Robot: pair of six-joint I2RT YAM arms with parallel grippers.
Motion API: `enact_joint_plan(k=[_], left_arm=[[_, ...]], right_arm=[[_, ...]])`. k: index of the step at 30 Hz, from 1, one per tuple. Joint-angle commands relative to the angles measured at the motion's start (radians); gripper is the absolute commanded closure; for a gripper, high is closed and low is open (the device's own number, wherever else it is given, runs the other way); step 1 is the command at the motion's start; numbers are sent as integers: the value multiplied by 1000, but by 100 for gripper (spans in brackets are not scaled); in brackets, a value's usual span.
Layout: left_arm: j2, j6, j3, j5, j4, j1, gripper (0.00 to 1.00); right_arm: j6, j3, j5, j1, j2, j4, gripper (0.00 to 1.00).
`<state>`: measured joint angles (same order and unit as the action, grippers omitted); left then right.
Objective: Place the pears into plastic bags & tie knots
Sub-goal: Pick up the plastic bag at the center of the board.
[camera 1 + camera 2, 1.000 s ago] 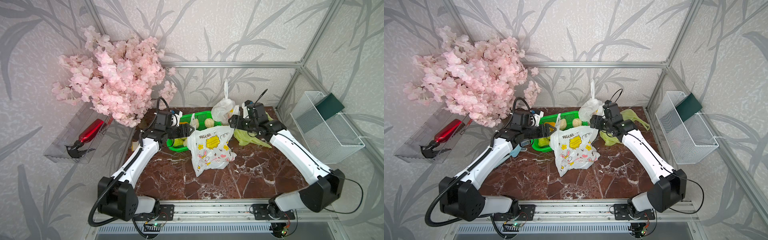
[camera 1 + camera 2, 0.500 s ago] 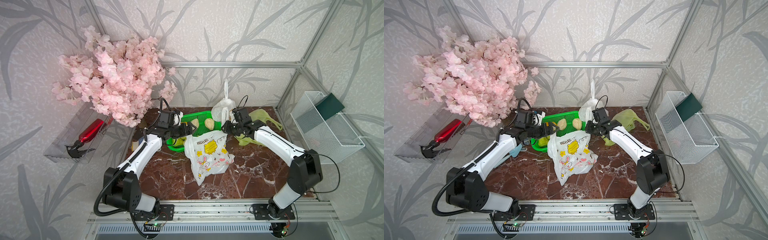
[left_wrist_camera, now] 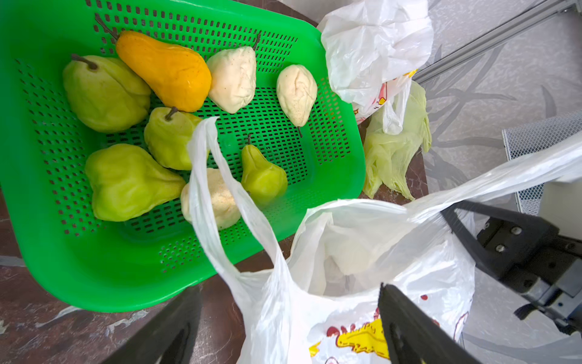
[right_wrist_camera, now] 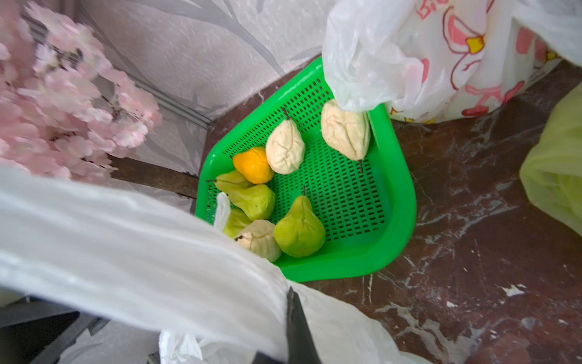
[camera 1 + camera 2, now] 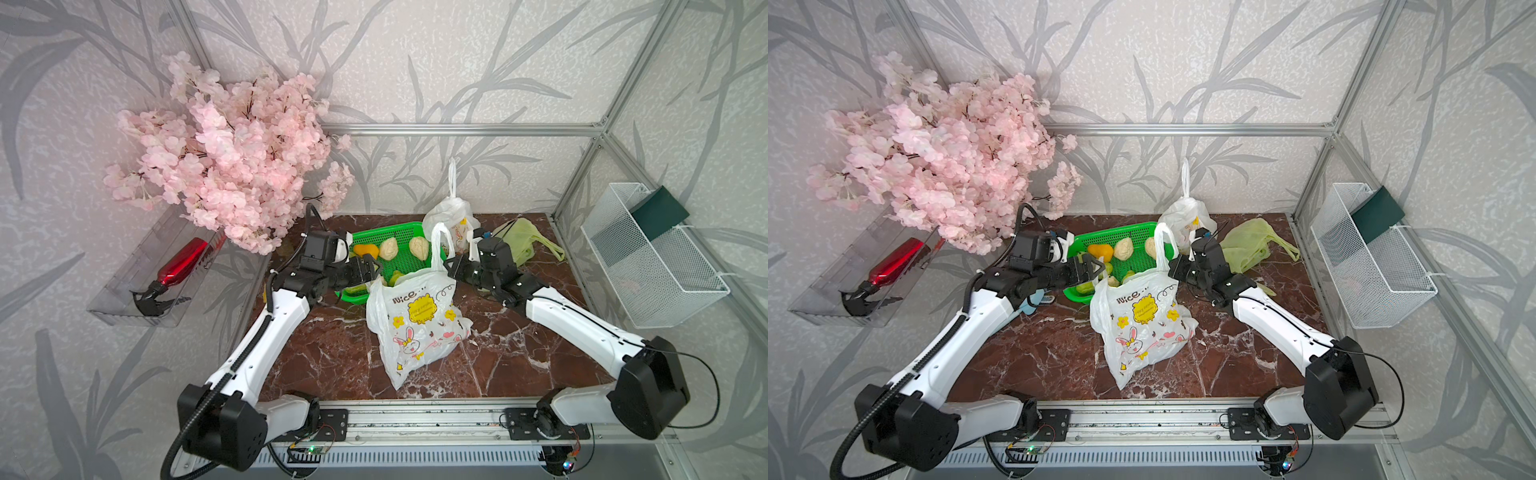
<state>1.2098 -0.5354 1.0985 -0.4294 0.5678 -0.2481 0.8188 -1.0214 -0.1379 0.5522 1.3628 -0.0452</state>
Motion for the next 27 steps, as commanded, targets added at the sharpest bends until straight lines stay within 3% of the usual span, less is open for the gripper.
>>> enact_joint_plan(k=[1,7,10,12,15,16,17,19,22,27], left_arm=[[17,-87,-71,-9,-40,-5,11],[74,-251,-144,-55,-244,-15,14],[96,-349,-198,-80,-402,-38,24],[93,-393,-231,-75,-478,-52,42],[72,-396,-253,-74,-505,-56,95],[48,-362,-239,-57,-462,-51,100],[24,-316,-218,-36,-414,-44,100],[-39,-185,-146,10,-292,-33,100],[-90,-39,-28,6,-97,19,100],[-162,48,57,-18,47,142,100]], right_arm=[[24,3,27,20,-42,86,98],[44,12,38,43,-32,117,99],[51,14,41,45,-25,122,100],[56,14,39,46,-22,125,100],[54,12,48,46,-24,124,97],[43,2,47,42,-24,108,95],[23,-21,36,34,-21,73,90],[-35,-74,-29,-6,-14,-18,72],[-106,-121,-112,-89,-35,-122,50],[-175,-129,-99,-183,-81,-215,35]])
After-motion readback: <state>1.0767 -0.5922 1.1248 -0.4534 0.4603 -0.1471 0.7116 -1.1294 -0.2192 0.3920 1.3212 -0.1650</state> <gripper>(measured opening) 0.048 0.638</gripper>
